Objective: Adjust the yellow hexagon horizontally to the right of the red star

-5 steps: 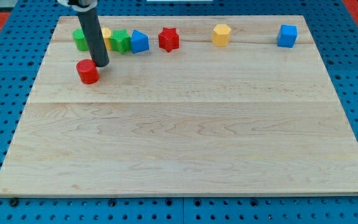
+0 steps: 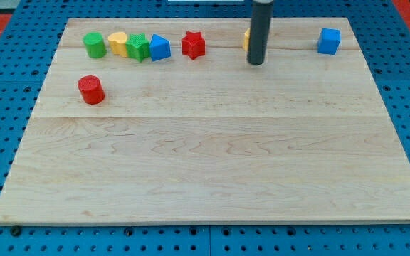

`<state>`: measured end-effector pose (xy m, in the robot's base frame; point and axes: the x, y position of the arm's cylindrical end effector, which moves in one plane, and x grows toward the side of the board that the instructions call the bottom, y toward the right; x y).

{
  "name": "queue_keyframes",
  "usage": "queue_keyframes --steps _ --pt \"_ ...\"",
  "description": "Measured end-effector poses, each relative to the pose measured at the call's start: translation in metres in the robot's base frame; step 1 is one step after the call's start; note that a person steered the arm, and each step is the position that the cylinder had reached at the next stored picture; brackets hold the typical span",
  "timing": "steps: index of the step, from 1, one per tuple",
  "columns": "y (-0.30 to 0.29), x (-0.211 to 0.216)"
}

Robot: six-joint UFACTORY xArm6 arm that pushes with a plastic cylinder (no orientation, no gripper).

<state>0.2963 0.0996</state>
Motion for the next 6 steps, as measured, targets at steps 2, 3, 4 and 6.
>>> queue_keyframes --steps 2,3,4,6 --pt "0.027 -0.053" --pt "0.024 -0.076" --pt "0.002 -0.058" --pt "0.002 -0.068"
